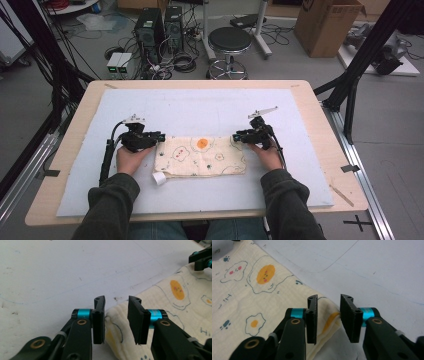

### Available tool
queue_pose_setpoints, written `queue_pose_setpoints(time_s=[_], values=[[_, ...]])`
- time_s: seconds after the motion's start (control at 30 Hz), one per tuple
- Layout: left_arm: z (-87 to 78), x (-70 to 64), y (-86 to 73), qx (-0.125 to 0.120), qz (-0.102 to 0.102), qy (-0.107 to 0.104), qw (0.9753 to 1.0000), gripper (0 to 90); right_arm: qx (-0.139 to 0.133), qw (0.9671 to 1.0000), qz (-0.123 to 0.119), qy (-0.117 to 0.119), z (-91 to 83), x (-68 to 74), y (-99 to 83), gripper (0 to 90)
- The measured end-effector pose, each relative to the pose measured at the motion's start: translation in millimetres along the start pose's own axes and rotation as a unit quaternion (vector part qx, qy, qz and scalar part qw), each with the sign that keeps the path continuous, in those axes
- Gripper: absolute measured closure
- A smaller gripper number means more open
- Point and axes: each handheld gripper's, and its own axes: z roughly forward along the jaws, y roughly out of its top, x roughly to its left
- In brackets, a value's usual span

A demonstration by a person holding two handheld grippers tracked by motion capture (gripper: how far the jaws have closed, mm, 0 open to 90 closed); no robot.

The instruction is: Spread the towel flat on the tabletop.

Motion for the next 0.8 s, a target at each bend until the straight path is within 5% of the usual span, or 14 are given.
queue_pose_setpoints(time_s=[0.43,0.8], values=[[-14.1,-1.4,5.9,-0.036,0.002,-0.016,0.9992,60.5,-0.008,0.9998,0.011,-0.016,-17.6,1.5,5.0,45.2],[-25.4,3.6,10.2,-0.046,0.000,-0.005,0.9989,58.7,-0.019,0.9997,-0.001,-0.016,-30.7,7.5,23.6,44.7]])
